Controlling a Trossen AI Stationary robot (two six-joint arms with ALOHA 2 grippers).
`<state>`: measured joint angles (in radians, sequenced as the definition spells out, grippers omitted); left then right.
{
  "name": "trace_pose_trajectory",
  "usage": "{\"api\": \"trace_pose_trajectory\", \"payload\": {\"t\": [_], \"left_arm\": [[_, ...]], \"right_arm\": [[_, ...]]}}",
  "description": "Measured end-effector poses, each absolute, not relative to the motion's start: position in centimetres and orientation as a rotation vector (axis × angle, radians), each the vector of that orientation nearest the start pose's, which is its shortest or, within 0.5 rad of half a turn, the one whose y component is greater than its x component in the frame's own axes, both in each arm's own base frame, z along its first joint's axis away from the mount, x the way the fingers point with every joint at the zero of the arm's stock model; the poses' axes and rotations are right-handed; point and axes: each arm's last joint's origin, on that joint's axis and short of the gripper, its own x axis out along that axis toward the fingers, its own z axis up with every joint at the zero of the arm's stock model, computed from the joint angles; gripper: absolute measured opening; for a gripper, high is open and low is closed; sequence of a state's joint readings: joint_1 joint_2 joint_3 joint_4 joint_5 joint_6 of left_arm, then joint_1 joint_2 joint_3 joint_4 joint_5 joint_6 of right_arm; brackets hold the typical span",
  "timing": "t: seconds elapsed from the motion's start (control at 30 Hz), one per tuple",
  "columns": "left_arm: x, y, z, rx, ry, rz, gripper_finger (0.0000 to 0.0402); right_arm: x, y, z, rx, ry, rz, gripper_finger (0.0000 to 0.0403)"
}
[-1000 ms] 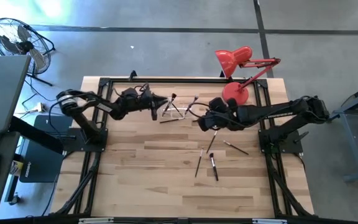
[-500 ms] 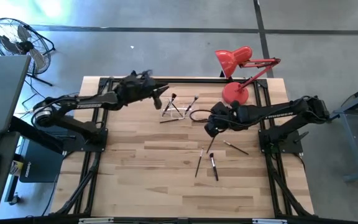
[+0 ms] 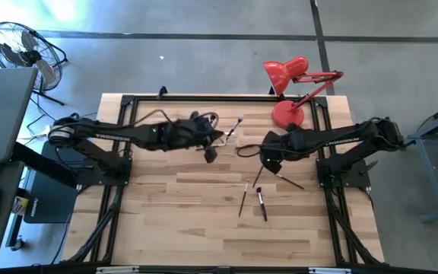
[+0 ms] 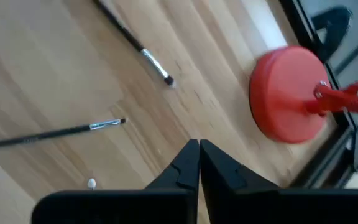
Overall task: Put items in baskets/containers
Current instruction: Put the white eyeshadow brush into the transparent organizer
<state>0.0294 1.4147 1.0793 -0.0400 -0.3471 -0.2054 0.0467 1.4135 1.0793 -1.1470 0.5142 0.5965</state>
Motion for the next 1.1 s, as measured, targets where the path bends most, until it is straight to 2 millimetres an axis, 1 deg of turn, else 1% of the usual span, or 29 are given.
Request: {"api": "trace_pose_trajectory", "payload": {"t": [0.07,0.17,0.3,0.47,0.57,0.67,0.73,0.87,0.97,1.1], "left_arm": [[32.4,0.8,29.7,-0.199,0.366,0.419,0.0002],[33.1,-1.0,28.9,-0.271,0.382,0.417,0.0001],[33.7,-3.3,27.3,-0.349,0.431,0.388,0.0001],[34.4,-5.3,25.1,-0.343,0.509,0.359,0.0001],[34.5,-5.9,24.8,-0.373,0.516,0.345,0.0001],[34.5,-6.0,24.6,-0.432,0.536,0.307,0.0001],[34.5,-6.0,24.6,-0.446,0.543,0.299,0.0001],[34.4,-6.0,24.5,-0.449,0.558,0.305,0.0001],[34.4,-6.1,24.5,-0.456,0.566,0.287,0.0001],[34.4,-6.1,24.5,-0.469,0.574,0.267,0.0001]], "right_arm": [[23.3,-0.1,24.0,0.074,1.248,-0.726,0.0015],[22.1,0.1,22.3,0.165,1.222,-0.625,0.0015],[19.4,0.3,20.0,0.304,1.205,-0.545,0.0003],[16.1,0.4,18.6,0.479,1.205,-0.531,0.0024],[15.1,0.5,18.3,0.517,1.204,-0.493,0.0037],[14.8,0.6,18.1,0.538,1.227,-0.463,0.0039],[14.9,0.9,17.9,0.529,1.246,-0.452,0.0031],[15.7,2.0,17.8,0.478,1.274,-0.453,0.0004],[16.3,2.9,17.6,0.412,1.285,-0.479,0.0008],[16.9,3.9,17.4,0.388,1.322,-0.478,0.0002]]}}
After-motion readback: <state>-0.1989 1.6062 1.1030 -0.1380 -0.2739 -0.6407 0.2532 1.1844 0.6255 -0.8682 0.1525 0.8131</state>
